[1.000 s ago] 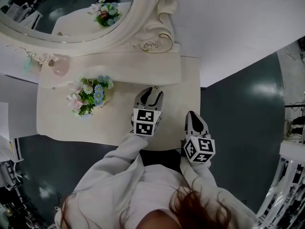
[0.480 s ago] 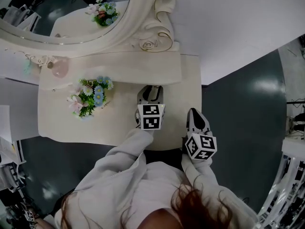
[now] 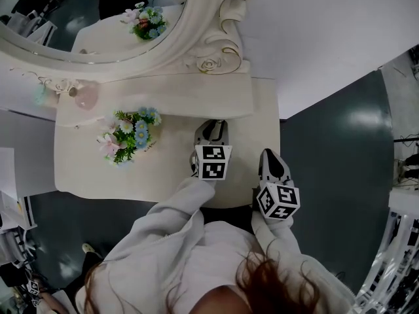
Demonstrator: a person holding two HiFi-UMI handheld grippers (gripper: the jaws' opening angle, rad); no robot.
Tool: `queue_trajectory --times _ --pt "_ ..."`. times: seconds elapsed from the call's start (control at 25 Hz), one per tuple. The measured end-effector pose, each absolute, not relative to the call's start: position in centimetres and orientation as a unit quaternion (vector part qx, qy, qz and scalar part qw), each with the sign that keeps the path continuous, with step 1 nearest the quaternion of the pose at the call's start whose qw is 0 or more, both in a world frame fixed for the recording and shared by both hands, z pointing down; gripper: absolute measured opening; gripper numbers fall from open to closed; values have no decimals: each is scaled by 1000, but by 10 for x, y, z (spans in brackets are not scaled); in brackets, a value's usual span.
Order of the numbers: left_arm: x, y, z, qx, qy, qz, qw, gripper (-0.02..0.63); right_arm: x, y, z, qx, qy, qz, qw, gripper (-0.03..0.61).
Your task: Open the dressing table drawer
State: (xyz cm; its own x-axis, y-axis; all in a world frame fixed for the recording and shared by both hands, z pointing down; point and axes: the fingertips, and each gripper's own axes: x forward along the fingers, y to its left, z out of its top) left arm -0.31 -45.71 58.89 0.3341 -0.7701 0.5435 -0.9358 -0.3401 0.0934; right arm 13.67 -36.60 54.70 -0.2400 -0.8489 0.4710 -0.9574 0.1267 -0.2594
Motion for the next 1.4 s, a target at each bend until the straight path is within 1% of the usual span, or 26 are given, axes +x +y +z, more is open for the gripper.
queue_trajectory --times 0.68,0.88,1.4 --pt "0 -443 588 814 -503 211 198 94 119 -378 550 605 -746 258 103 40" --pt "-1 -439 589 818 -492 206 215 94 108 -377 549 601 -751 255 102 40" --pt "0 -431 589 822 -482 213 214 91 101 -374 541 603 -751 249 101 40"
